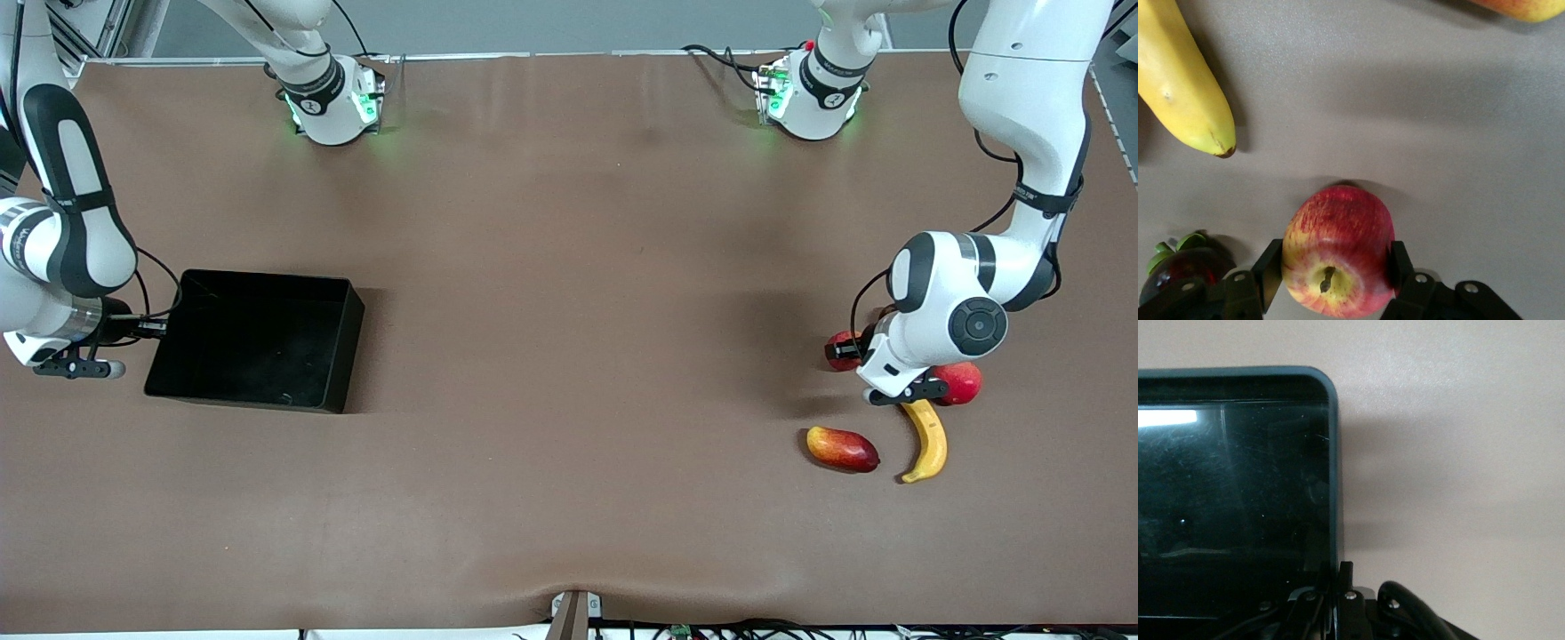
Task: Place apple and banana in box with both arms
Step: 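Carry the apple toward the black box with the left gripper, then lower the apple into the box while the right gripper withdraws, then move the left gripper to the yellow banana and grasp it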
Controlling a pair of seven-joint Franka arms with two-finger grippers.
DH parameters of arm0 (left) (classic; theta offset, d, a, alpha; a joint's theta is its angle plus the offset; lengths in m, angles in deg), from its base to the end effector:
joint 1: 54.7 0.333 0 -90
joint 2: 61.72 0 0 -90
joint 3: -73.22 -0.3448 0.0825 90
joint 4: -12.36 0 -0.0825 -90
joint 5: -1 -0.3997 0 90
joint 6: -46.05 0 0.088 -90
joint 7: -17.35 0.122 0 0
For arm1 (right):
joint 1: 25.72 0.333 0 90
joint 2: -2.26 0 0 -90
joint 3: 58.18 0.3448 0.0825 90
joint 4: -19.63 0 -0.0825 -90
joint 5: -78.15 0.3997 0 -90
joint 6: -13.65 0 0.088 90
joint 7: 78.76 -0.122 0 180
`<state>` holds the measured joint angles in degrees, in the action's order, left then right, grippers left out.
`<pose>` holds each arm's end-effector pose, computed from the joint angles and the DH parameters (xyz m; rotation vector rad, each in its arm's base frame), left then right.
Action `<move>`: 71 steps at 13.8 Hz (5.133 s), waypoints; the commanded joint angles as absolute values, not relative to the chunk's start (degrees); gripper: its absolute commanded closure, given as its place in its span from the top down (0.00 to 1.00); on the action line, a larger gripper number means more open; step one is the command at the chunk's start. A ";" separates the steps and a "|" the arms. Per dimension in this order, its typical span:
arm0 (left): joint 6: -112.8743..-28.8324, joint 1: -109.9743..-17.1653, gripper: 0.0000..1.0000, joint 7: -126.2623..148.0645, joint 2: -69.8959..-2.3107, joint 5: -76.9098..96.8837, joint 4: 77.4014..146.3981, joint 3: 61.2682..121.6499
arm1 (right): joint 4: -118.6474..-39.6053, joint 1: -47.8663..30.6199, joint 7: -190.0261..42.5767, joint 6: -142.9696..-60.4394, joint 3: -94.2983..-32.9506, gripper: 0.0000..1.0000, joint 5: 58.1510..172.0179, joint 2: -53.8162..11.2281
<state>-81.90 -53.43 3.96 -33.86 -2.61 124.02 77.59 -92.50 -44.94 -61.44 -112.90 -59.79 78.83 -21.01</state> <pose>0.6175 -0.0296 0.2124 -3.0812 -0.2177 0.3045 0.5795 -0.2193 0.2565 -3.0833 0.1043 0.2265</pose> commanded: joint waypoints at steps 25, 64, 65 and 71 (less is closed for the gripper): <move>-57.49 -53.47 0.00 0.93 -44.41 -1.82 107.99 81.47 | -77.22 -0.27 -95.08 -96.80 -58.35 0.00 95.82 -19.26; -76.04 -78.60 1.00 -42.15 -34.37 -2.52 118.81 90.10 | -65.68 -26.78 -88.43 -65.27 -58.61 1.00 76.31 3.20; -74.82 -77.91 1.00 -42.15 -36.48 -2.52 117.41 89.92 | -67.88 -26.95 -87.12 -65.53 -58.61 1.00 76.22 5.57; -66.64 -65.89 1.00 -30.05 -41.77 -2.78 108.78 89.57 | -69.41 -29.85 -74.23 -67.99 -58.88 1.00 77.18 7.44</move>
